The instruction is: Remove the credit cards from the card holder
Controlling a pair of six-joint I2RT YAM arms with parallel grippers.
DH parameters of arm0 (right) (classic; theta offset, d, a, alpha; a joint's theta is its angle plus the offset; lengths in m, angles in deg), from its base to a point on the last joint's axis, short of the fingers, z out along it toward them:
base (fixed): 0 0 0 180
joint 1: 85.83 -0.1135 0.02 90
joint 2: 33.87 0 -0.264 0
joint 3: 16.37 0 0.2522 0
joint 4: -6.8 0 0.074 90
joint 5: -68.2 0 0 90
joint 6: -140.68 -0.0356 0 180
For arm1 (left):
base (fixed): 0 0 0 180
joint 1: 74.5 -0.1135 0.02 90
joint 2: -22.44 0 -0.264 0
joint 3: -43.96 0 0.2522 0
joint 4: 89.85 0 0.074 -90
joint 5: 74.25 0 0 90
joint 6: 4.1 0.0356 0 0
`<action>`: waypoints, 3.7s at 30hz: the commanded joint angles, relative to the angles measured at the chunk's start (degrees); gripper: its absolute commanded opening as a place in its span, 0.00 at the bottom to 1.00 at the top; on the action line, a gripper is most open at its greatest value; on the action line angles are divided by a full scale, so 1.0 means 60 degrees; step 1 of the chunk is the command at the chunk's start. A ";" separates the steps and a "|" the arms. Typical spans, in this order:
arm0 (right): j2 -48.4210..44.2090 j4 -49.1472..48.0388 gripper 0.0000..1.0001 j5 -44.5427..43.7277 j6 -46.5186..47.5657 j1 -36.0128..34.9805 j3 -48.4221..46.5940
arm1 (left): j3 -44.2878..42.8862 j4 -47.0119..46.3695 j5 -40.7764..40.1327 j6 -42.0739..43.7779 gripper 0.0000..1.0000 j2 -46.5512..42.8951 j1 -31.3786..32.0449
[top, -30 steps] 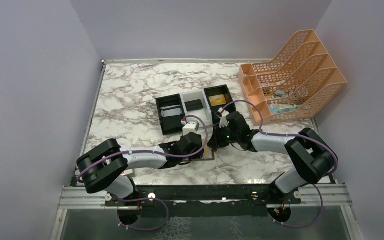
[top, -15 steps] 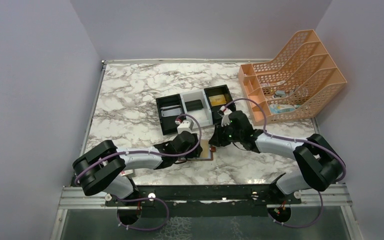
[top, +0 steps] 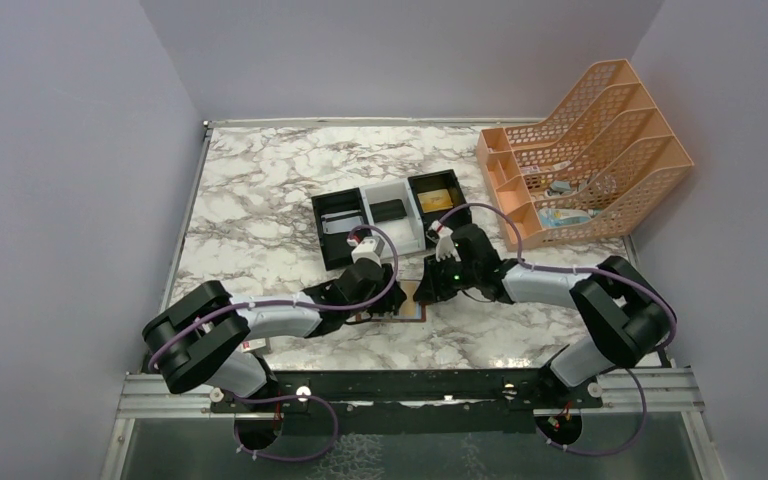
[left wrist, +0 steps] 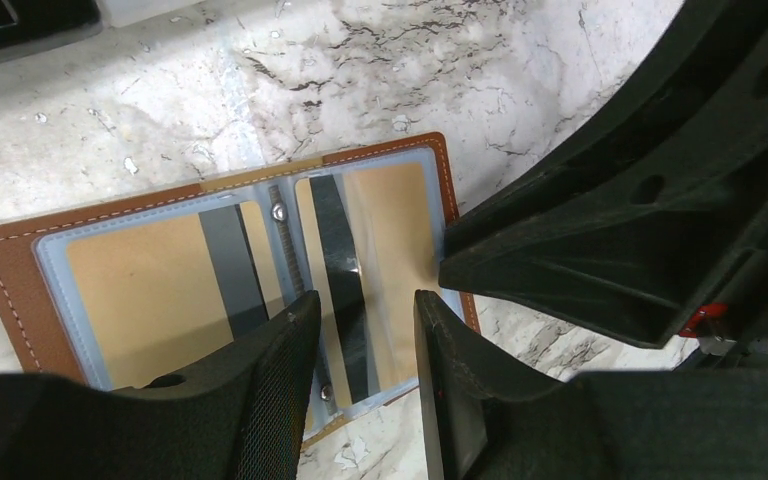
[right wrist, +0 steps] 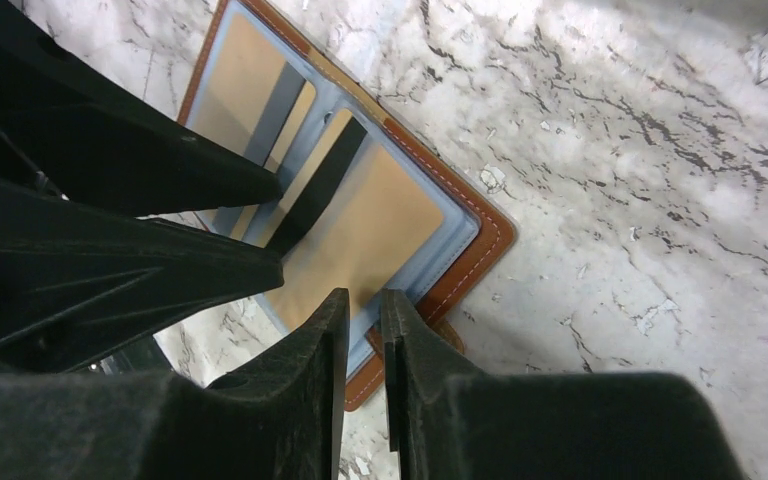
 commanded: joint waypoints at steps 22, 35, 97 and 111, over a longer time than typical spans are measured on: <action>0.0742 0.0566 0.13 -0.0679 0.0699 0.0014 -0.0356 | 0.1205 -0.2262 0.1548 -0.0934 0.30 0.0181 -0.0915; 0.0769 0.0495 0.13 -0.0691 0.0709 0.0014 -0.0291 | 0.1247 -0.2628 0.1674 -0.1359 0.21 0.0554 -0.0940; 0.0886 0.0008 0.20 -0.0514 -0.0086 0.0014 -0.0385 | 0.1268 -0.2738 0.1994 -0.1340 0.18 0.0117 -0.0981; 0.0761 0.0152 0.19 -0.0852 -0.0035 0.0015 -0.0373 | 0.1362 -0.2972 0.1890 -0.1409 0.00 0.0315 -0.0980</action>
